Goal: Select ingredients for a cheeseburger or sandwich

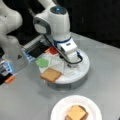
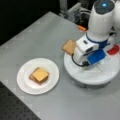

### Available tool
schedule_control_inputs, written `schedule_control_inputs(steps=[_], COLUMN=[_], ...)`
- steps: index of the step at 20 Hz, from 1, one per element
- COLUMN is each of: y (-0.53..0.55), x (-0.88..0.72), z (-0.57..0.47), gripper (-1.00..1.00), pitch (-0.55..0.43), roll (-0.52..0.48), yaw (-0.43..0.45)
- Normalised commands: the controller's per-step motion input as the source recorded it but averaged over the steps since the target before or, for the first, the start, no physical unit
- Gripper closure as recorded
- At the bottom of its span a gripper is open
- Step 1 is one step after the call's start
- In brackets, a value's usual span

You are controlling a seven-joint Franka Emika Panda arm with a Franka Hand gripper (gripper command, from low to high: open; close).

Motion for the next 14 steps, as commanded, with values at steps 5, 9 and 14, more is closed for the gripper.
schedule_control_inputs(steps=[5, 9, 14], y=[0.75, 0.83, 0.85], x=[0.17, 0.08, 0.00], z=[-0.25, -0.16, 0.00], gripper=[-1.00, -1.00, -1.00], pitch=[0.142, 0.168, 0.190], roll=[-0.114, -0.134, -0.164], yaw=[0.117, -0.042, -0.134])
